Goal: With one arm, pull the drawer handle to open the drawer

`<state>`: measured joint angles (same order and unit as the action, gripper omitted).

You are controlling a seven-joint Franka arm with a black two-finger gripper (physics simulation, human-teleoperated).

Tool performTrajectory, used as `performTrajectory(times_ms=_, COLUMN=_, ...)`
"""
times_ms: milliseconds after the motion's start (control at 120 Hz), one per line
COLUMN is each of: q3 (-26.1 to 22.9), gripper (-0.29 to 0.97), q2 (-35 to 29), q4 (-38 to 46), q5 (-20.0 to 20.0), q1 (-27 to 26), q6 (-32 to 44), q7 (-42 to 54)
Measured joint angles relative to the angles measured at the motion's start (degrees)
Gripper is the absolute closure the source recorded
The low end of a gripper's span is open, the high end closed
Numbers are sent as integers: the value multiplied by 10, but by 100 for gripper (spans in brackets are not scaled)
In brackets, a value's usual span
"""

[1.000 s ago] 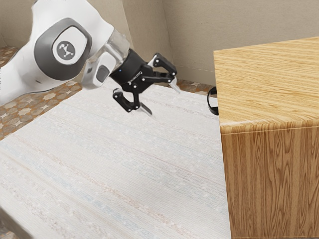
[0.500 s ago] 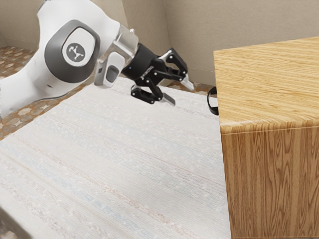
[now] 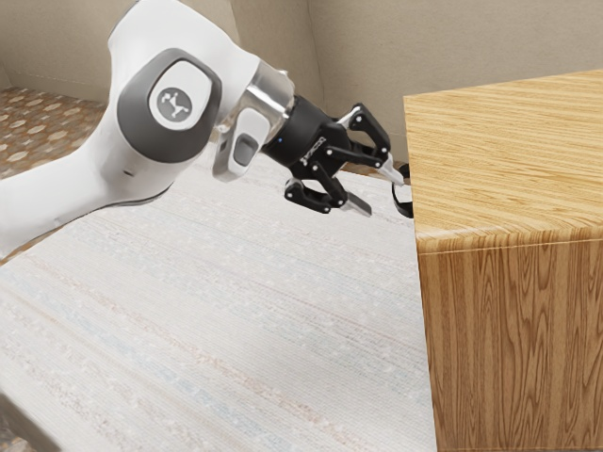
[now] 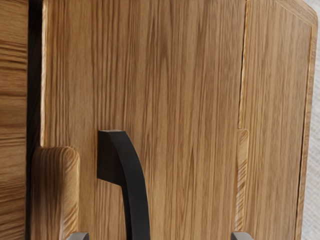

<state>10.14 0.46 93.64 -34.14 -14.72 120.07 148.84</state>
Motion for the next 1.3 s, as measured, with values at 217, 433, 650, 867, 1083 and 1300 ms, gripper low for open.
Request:
performTrajectory(times_ms=217, q3=1, gripper=35, q2=-3, q4=3, q5=1, q1=1, q6=-6, q7=-8)
performTrajectory(times_ms=433, q3=12, gripper=36, q2=-3, q4=5, q5=3, q1=-3, q6=-25, q7=-14)
performTrajectory(times_ms=650, q3=7, gripper=35, q2=-24, q4=27, q5=3, q1=12, q6=-38, q7=-16)
performTrajectory(times_ms=867, q3=16, gripper=40, q2=-49, q4=50, q5=4, q1=30, q6=-43, q7=-18)
performTrajectory(times_ms=1083, q3=36, gripper=35, q2=-56, q4=61, q5=5, q1=48, q6=-45, q7=-19)
performTrajectory(times_ms=1300, q3=40, gripper=38, q2=-67, q4=79, q5=5, q1=54, q6=-47, q7=-18)
